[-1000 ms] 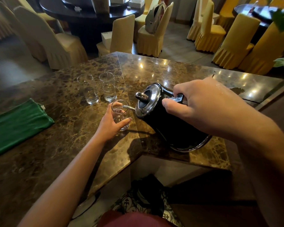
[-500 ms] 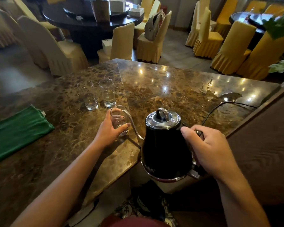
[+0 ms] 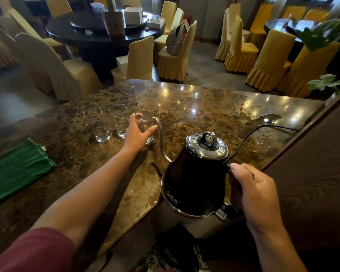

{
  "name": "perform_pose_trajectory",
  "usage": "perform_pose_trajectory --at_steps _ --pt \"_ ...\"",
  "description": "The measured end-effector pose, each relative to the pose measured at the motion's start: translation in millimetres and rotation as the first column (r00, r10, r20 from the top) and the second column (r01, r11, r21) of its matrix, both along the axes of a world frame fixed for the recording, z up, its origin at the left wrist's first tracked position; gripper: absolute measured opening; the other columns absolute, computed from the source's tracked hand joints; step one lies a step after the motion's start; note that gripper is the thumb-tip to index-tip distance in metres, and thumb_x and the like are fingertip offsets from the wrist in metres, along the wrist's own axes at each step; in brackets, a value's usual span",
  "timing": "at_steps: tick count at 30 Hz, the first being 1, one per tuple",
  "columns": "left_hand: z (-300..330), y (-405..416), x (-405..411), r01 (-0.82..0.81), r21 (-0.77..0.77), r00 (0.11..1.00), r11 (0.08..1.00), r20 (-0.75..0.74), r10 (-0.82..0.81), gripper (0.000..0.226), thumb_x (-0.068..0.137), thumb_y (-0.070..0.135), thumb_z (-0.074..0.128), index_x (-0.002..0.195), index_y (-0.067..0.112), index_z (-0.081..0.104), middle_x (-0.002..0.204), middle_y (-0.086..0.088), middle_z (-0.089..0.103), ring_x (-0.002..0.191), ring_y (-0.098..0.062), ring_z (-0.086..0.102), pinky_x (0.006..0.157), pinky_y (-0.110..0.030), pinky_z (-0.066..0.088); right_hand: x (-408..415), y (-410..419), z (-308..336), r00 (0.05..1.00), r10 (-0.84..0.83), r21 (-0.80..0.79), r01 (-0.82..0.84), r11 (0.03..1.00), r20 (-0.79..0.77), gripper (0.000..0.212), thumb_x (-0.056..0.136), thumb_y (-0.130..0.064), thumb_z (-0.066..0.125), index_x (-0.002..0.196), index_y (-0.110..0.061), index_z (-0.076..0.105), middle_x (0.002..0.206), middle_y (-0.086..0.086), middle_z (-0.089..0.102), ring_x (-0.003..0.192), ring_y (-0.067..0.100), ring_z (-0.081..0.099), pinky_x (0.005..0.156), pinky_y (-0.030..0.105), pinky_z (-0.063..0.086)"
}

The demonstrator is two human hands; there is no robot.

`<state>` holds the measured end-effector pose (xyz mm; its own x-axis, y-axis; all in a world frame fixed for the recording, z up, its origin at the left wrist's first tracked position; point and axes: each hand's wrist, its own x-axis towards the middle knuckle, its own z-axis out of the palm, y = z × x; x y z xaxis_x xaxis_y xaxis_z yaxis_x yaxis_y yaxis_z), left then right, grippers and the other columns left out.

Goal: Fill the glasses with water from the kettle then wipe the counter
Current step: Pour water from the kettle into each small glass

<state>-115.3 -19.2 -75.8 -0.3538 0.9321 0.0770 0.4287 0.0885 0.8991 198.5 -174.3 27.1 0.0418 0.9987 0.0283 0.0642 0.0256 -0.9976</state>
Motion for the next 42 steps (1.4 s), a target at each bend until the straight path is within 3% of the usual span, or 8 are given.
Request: perform_pose_trajectory --at_steps 8,13,16,23,27,32,37,42 --pt "-1.5 25.5 -1.0 -0.061 -0.048 0.998 0.997 -0.019 0.060 0.070 0.085 0.040 0.081 0.136 0.017 0.040 0.132 -0.010 0.062 0.122 -0.026 0.058 0.099 -0.035 0.043 15.5 0.5 -6.0 0.993 -0.006 -0.049 0.000 0.999 -0.118 0.039 0.093 -0.032 0.062 0.057 -0.018 0.058 0.050 0.004 0.040 0.039 0.017 0.034 0.042 0.022 0.026" --pt "0.5 22.9 -2.9 -0.057 -0.106 0.998 0.993 -0.009 0.056 0.073 0.083 0.051 0.079 0.137 0.018 0.042 0.136 -0.011 0.060 0.126 -0.027 0.056 0.104 -0.039 0.044 17.7 2.6 -7.4 0.992 0.035 -0.073 -0.044 0.996 -0.123 0.051 0.069 -0.065 0.080 0.069 -0.015 0.067 0.062 0.016 0.048 0.056 0.031 0.043 0.054 0.043 0.034" --pt "5.1 18.6 -1.2 -0.050 -0.139 0.999 0.989 -0.011 0.049 0.091 0.083 0.051 0.079 0.151 0.013 0.032 0.149 -0.013 0.051 0.138 -0.031 0.047 0.113 -0.046 0.041 17.1 4.3 -11.0 0.991 0.021 -0.071 -0.031 0.997 -0.135 0.033 0.085 -0.044 0.069 0.066 -0.018 0.068 0.057 0.007 0.050 0.051 0.026 0.043 0.053 0.036 0.032" --pt "7.4 -24.4 -5.7 -0.005 -0.189 0.996 0.982 -0.093 -0.013 0.104 0.084 0.043 0.080 0.160 0.012 0.017 0.162 -0.017 0.034 0.145 -0.035 0.040 0.116 -0.052 0.039 15.9 9.0 -10.8 0.990 0.001 -0.031 -0.006 0.999 -0.138 0.034 0.098 -0.025 0.059 0.065 -0.018 0.067 0.056 0.004 0.050 0.046 0.019 0.045 0.047 0.025 0.034" --pt "16.7 -59.0 -8.8 0.002 -0.159 0.976 0.987 -0.215 -0.037 0.084 0.087 0.045 0.076 0.154 0.013 0.036 0.150 -0.015 0.051 0.136 -0.030 0.051 0.110 -0.049 0.045 16.7 13.6 -10.2 0.990 -0.040 -0.009 0.039 0.999 -0.133 0.042 0.100 -0.020 0.056 0.058 -0.021 0.062 0.047 -0.004 0.042 0.037 0.009 0.035 0.040 0.019 0.027" --pt "42.7 -92.8 22.9 -0.032 0.171 0.957 0.985 -0.280 0.080 0.044 0.093 0.031 0.072 0.132 0.014 0.059 0.129 -0.004 0.064 0.120 -0.015 0.058 0.103 -0.037 0.049 15.9 22.0 -13.9 0.996 -0.078 0.028 0.079 0.996 -0.051 0.038 0.097 -0.032 0.060 0.061 -0.020 0.060 0.044 -0.001 0.038 0.038 0.017 0.030 0.045 0.032 0.027" --pt "85.1 -95.8 77.2 0.240 0.278 0.967 0.930 -0.156 -0.203 0.040 0.102 0.027 0.058 0.141 0.016 0.056 0.129 0.011 0.062 0.111 0.009 0.060 0.091 -0.011 0.050 12.8 35.6 -8.9 0.991 -0.132 0.087 0.128 0.988 0.031 0.040 0.101 -0.022 0.062 0.061 -0.021 0.063 0.048 -0.005 0.043 0.046 0.016 0.037 0.047 0.026 0.030" --pt "108.4 -67.6 119.7 0.494 0.189 0.867 0.849 -0.029 -0.498 0.053 0.108 0.038 0.042 0.156 0.017 0.038 0.158 0.002 0.045 0.146 -0.003 0.038 0.122 -0.029 0.031 9.5 47.4 -4.1 0.983 -0.157 0.149 0.142 0.979 0.095 0.037 0.101 -0.026 0.062 0.066 -0.016 0.065 0.055 0.000 0.051 0.053 0.020 0.044 0.051 0.032 0.035"
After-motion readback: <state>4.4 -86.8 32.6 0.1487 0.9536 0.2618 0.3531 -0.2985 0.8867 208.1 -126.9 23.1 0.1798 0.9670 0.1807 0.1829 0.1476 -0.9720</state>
